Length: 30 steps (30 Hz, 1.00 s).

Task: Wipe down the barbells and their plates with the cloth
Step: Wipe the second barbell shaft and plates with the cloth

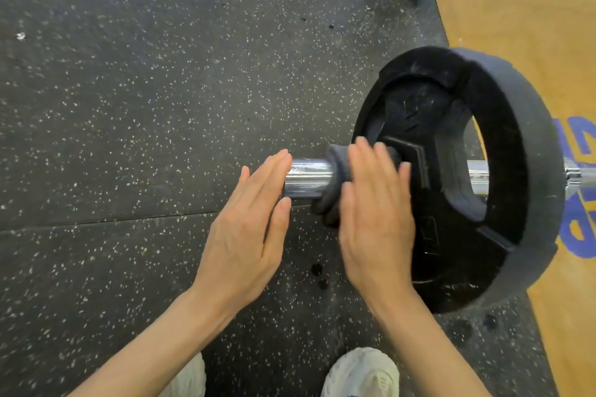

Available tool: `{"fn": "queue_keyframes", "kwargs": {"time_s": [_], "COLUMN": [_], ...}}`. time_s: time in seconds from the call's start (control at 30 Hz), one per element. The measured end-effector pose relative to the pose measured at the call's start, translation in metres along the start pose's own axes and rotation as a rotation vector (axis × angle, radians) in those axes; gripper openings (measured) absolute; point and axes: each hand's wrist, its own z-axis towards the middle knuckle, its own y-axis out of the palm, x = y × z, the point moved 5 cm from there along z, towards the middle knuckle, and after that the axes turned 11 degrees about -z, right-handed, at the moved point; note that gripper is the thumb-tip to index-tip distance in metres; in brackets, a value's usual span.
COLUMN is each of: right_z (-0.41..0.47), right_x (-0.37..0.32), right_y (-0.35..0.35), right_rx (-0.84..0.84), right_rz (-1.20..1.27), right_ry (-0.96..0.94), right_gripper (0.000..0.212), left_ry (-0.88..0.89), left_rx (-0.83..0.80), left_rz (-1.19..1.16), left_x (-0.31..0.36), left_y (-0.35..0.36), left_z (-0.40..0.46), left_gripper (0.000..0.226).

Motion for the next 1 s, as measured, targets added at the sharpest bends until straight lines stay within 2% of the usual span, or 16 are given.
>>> {"fn": "queue_keyframes", "kwargs": {"time_s": [0.07, 0.1, 0.23, 0.37, 0.43, 0.73, 0.9, 0.93, 1.0], "right_z": [0.002, 0.004, 0.008, 0.005, 0.001, -0.019, -0.014, -0.013, -0.016], "right_x": [-0.002, -0.014, -0.035, 0.003, 0.0, -0.005, -0.044, -0.034, -0.005], "right_y": [-0.002, -0.002, 0.0, -0.006, -0.004, -0.011, -0.011, -0.013, -0.019], "right_rx": [0.017, 0.014, -0.026, 0.01, 0.002, -0.007, -0.11, -0.114, -0.089], "right_rz": [0.061, 0.086, 0.038, 0.06, 0.064, 0.095, 0.06, 0.025, -0.038], "right_ry": [0.129, 0.117, -0.121, 0.118, 0.148, 0.123, -0.115, -0.11, 0.023], "right_gripper": [0.047, 0.046, 0.044, 0.046, 0.045, 0.044, 0.043, 0.042, 0.043], "left_ry": [0.002, 0.003, 0.01, 0.019, 0.023, 0.073, 0.091, 0.089, 0.083], "left_rx": [0.007, 0.009, 0.006, 0.013, 0.01, 0.031, 0.028, 0.023, 0.014], "left_rz": [-0.001, -0.006, -0.013, -0.001, -0.004, -0.045, -0.067, -0.061, -0.058], "left_x": [0.001, 0.0, -0.004, -0.004, -0.005, -0.006, -0.006, -0.006, -0.006], "left_y": [0.001, 0.001, -0.001, -0.002, -0.002, -0.003, -0.005, -0.005, -0.005], "left_z": [0.001, 0.001, 0.0, 0.0, -0.002, -0.017, -0.031, -0.034, -0.04], "left_gripper": [0.05, 0.049, 0.049, 0.05, 0.05, 0.047, 0.046, 0.045, 0.046]}}
